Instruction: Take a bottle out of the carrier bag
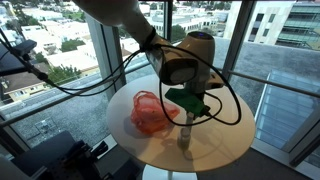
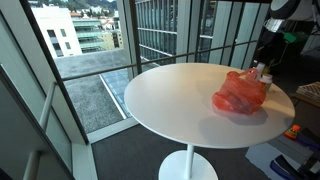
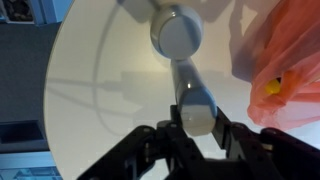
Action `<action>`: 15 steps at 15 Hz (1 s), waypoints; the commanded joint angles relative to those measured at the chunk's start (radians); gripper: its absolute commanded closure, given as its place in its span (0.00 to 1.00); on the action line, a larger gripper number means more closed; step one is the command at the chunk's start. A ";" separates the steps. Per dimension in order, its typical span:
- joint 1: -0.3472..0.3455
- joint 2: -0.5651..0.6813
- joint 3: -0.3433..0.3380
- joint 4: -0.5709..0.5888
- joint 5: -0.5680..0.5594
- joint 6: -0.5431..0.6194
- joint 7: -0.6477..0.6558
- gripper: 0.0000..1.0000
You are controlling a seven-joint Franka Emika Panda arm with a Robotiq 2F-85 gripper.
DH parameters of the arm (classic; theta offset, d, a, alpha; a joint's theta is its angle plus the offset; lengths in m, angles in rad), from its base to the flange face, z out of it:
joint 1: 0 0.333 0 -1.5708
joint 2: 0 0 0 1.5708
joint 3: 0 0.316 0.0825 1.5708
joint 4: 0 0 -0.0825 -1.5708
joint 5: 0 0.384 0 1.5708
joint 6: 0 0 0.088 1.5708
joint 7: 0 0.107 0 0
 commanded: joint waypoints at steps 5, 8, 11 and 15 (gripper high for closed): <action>-0.034 0.036 0.032 0.015 -0.023 0.021 0.008 0.89; -0.037 0.041 0.037 0.013 -0.023 0.021 0.007 0.85; -0.041 0.039 0.043 0.011 -0.022 0.018 0.003 0.39; -0.043 0.027 0.050 0.006 -0.018 0.009 -0.006 0.21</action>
